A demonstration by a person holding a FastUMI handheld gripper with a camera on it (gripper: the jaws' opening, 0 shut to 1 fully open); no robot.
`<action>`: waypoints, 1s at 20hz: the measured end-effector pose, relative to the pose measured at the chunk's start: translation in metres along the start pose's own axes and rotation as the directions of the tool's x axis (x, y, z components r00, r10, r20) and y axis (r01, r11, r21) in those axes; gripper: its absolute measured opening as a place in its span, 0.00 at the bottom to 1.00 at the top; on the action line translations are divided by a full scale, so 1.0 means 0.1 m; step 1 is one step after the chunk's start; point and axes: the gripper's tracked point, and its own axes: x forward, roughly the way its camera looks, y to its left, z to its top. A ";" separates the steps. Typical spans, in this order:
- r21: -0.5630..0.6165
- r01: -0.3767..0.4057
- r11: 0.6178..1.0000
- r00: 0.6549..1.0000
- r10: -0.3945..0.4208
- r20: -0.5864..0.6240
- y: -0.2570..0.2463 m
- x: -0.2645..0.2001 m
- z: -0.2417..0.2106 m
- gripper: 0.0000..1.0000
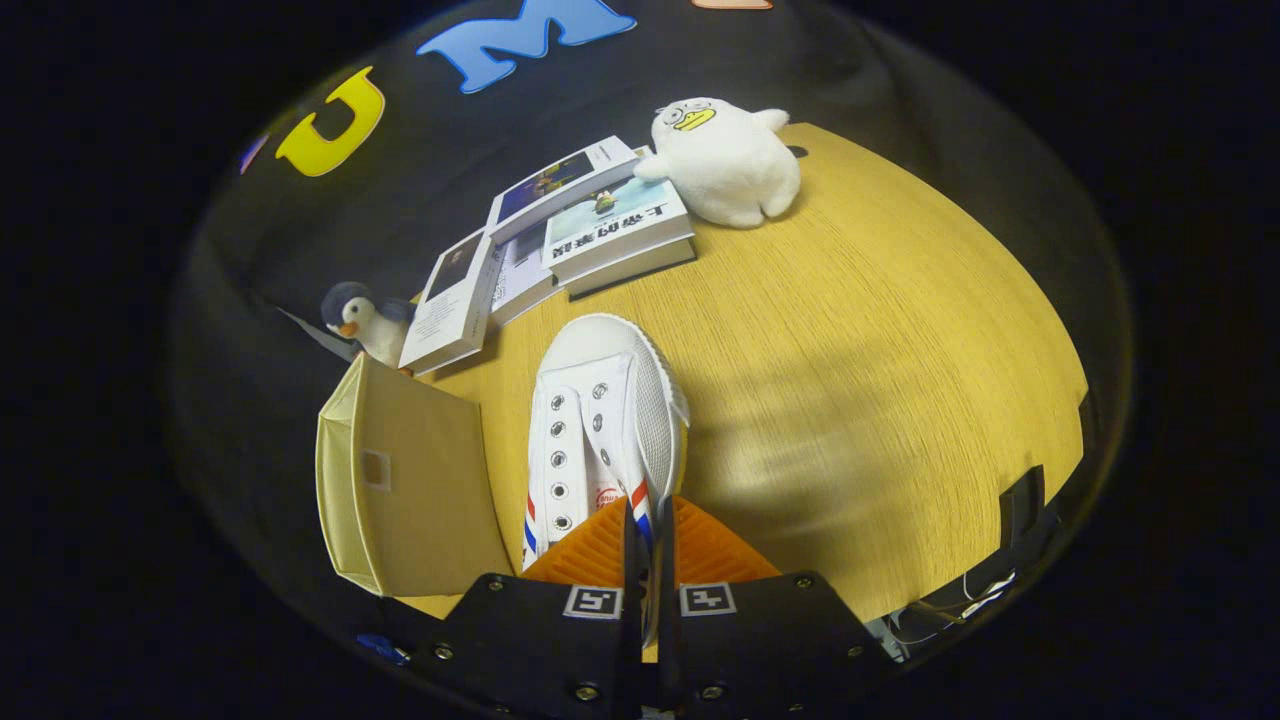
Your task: Open the storage box then place both shoes into the box .Put the left shoe in first, then the right shoe, with the right side of both shoes facing outward in a uniform manner.
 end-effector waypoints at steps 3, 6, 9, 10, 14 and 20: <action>-0.021 -0.034 0.999 0.999 0.034 0.009 0.29 -0.11 0.07 0.07; -0.056 -0.052 0.997 0.998 0.053 0.019 0.57 -0.18 0.11 0.07; -0.091 -0.064 0.994 0.998 0.066 0.018 0.84 -0.21 0.13 0.07; -0.098 -0.074 0.992 0.997 0.077 0.018 0.94 -0.22 0.14 0.07; -0.124 -0.099 0.987 0.994 0.104 0.034 1.30 -0.23 0.19 0.07; -0.177 -0.131 0.975 0.990 0.138 0.028 1.79 -0.20 0.14 0.07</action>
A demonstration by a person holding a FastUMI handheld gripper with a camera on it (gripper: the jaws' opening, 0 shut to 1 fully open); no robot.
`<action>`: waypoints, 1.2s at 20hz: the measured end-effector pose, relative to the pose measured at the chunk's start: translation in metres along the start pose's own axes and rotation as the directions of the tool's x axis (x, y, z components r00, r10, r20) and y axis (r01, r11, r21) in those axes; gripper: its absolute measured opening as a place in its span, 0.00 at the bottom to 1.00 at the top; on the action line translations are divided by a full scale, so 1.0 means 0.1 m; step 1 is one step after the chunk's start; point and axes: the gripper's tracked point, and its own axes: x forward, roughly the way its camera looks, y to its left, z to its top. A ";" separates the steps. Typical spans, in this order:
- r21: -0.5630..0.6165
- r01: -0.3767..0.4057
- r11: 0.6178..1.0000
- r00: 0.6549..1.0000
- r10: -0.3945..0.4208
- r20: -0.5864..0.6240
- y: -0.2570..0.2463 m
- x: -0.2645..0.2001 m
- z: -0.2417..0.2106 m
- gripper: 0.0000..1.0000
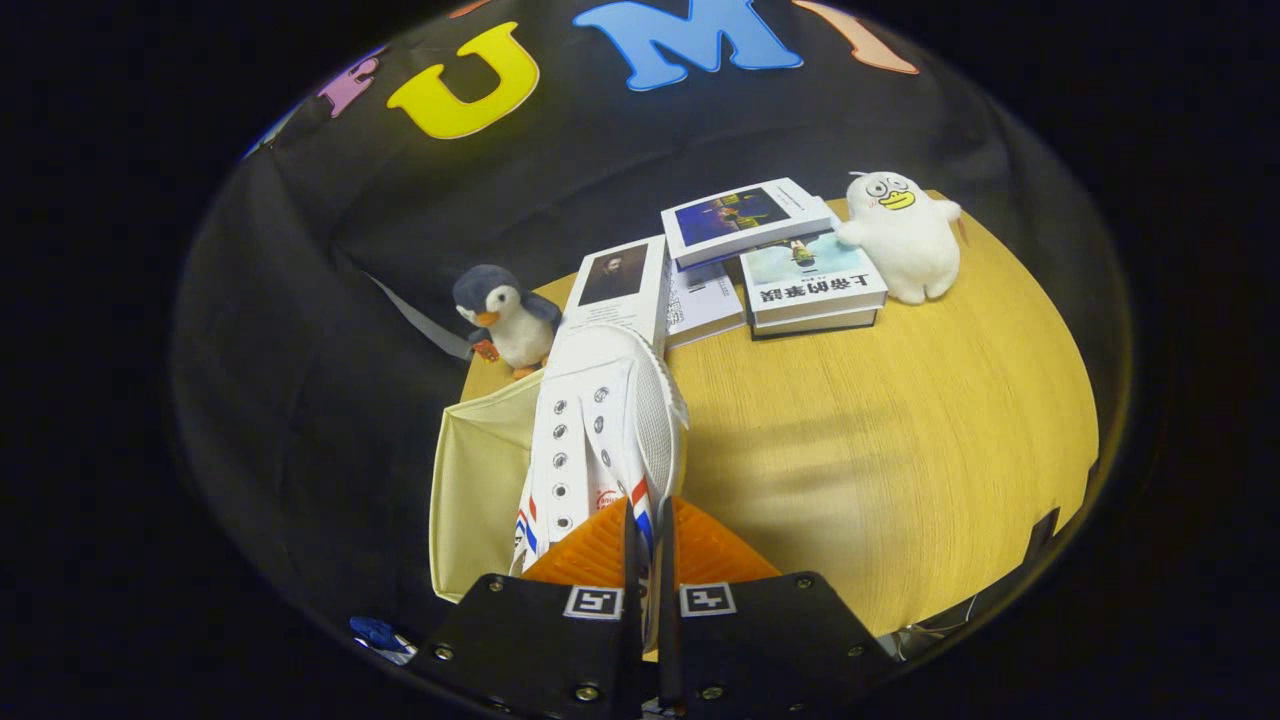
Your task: Open the storage box then place both shoes into the box .Put the left shoe in first, then the right shoe, with the right side of both shoes facing outward in a uniform manner.
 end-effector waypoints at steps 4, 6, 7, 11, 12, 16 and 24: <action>-0.027 -0.032 0.999 0.999 0.031 -0.012 0.32 0.09 -0.03 0.06; -0.037 -0.043 0.998 0.999 0.043 -0.019 0.46 0.14 -0.07 0.07; -0.044 -0.047 0.998 0.999 0.045 -0.025 0.51 0.18 -0.09 0.07; -0.064 -0.037 0.997 0.998 0.034 -0.043 0.64 0.31 -0.21 0.07; -0.065 -0.038 0.997 0.998 0.035 -0.046 0.69 0.33 -0.23 0.07; -0.107 -0.103 0.989 0.994 0.097 -0.054 0.94 0.38 -0.30 0.19; -0.155 -0.107 0.982 0.973 0.135 0.185 0.75 -0.20 0.12 0.98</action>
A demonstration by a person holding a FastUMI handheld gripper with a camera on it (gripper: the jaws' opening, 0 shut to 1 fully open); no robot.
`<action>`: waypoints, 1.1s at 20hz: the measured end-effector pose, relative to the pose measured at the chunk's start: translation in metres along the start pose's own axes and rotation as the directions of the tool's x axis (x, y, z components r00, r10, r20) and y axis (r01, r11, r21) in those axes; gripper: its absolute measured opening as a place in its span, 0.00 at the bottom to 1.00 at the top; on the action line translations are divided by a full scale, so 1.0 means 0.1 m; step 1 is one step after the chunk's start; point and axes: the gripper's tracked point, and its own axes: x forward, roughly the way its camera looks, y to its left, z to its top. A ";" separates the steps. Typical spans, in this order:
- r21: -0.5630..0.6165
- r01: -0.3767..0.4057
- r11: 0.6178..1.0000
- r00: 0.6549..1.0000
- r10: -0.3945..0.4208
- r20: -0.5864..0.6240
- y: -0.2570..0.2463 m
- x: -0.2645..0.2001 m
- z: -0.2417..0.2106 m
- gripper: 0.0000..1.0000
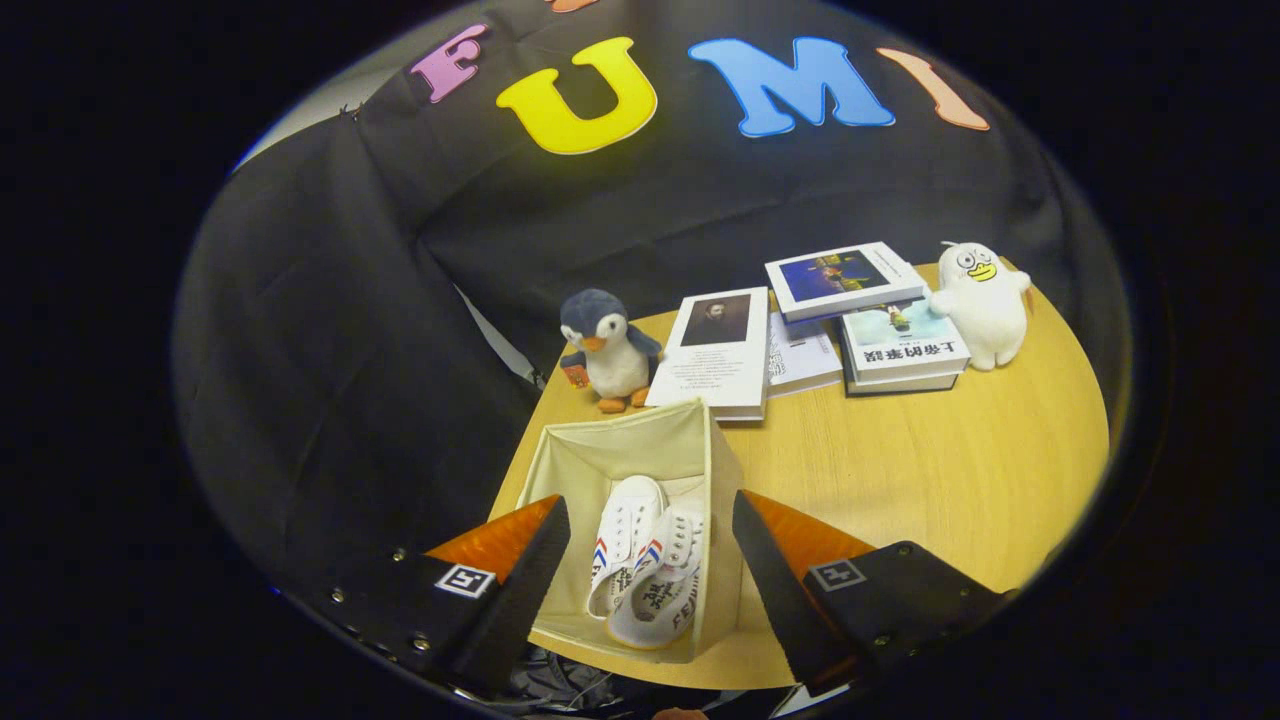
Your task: Open the storage box then place both shoes into the box .Put the left shoe in first, then the right shoe, with the right side of both shoes facing outward in a uniform manner.
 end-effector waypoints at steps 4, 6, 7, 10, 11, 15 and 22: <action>-0.058 0.051 0.997 0.992 -0.044 0.115 -0.35 -0.46 0.22 0.98; -0.093 0.098 0.991 0.981 -0.081 0.175 -0.54 -0.71 0.33 0.98; -0.109 0.119 0.987 0.974 -0.094 0.207 -0.63 -0.84 0.39 0.98; -0.142 0.181 0.973 0.946 -0.132 0.297 -0.90 -1.20 0.56 0.98; -0.152 0.199 0.968 0.936 -0.142 0.321 -0.98 -1.32 0.59 0.98; -0.150 0.282 0.948 0.896 -0.204 0.394 -1.32 -1.75 0.67 0.98; -0.086 0.316 0.945 0.825 -0.228 0.518 -1.63 -2.11 0.66 0.98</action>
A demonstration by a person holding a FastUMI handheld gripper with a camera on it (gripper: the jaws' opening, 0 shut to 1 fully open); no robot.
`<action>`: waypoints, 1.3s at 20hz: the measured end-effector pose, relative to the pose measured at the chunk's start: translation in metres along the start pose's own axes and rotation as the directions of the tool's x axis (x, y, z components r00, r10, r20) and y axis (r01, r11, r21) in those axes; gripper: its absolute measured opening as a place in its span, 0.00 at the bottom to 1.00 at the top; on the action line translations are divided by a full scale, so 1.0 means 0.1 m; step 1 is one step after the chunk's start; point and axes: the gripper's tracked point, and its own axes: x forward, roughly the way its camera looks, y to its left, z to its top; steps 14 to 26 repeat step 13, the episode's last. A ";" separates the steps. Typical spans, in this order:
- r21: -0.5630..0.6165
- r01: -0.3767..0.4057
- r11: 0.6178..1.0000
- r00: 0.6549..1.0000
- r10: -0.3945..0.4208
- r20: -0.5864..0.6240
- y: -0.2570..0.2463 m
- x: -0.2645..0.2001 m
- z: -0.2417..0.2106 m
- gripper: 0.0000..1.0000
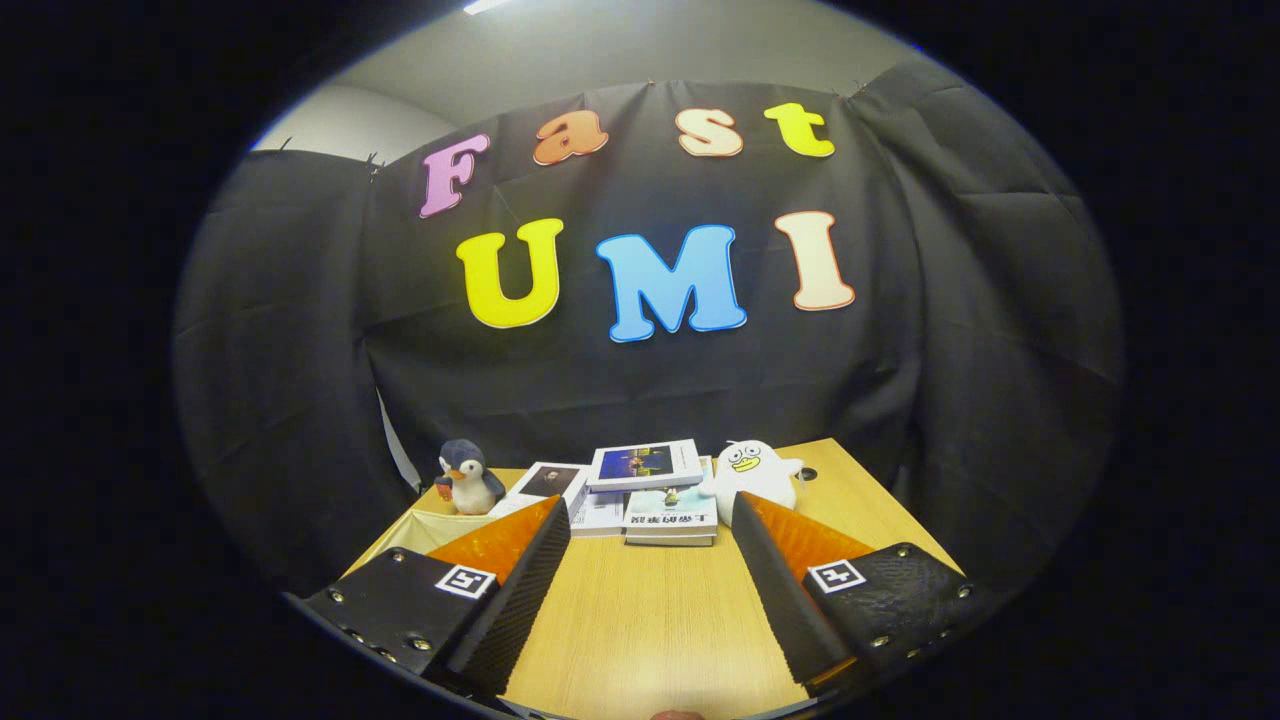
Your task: Open the storage box then place both shoes into the box .Put the left shoe in first, then the right shoe, with the right side of both shoes facing outward in a uniform manner.
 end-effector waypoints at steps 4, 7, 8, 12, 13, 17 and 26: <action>-0.011 0.032 0.999 0.997 -0.031 0.076 -0.12 -0.04 0.10 0.98; -0.021 0.037 0.999 0.992 -0.034 0.124 -0.08 -0.09 0.17 0.98; -0.025 0.043 0.999 0.990 -0.039 0.134 -0.09 -0.10 0.18 0.98; -0.015 0.071 0.997 0.986 -0.068 0.151 -0.08 -0.11 0.18 0.98; -0.009 0.077 0.997 0.986 -0.075 0.151 -0.07 -0.12 0.16 0.98; -0.009 0.077 0.997 0.986 -0.075 0.151 -0.07 -0.12 0.16 0.98; -0.009 0.077 0.997 0.986 -0.075 0.151 -0.07 -0.12 0.16 0.98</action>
